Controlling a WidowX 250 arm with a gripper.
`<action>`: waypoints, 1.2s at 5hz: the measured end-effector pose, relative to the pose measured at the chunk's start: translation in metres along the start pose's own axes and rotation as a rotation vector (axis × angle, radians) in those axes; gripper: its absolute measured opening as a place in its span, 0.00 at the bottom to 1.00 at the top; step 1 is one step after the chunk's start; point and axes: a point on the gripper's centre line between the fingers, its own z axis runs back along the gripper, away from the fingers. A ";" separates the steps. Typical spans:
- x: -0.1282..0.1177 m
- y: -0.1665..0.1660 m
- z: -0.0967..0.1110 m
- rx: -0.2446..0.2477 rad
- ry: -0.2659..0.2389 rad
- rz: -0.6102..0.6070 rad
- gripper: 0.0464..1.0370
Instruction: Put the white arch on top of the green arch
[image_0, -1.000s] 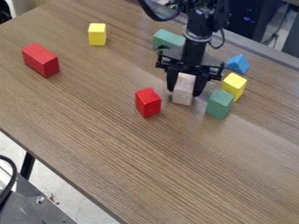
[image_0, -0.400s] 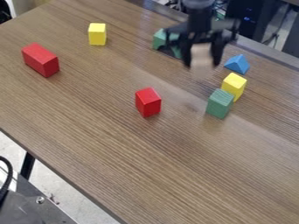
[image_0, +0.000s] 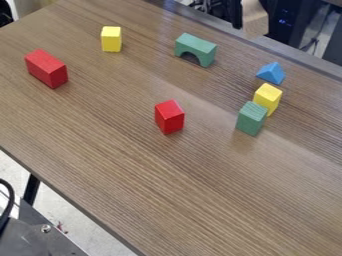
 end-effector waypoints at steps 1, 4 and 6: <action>0.024 0.006 -0.003 0.122 -0.097 0.186 0.54; 0.056 0.036 -0.026 0.283 -0.194 0.717 0.54; 0.059 0.045 -0.036 0.250 -0.122 0.850 0.54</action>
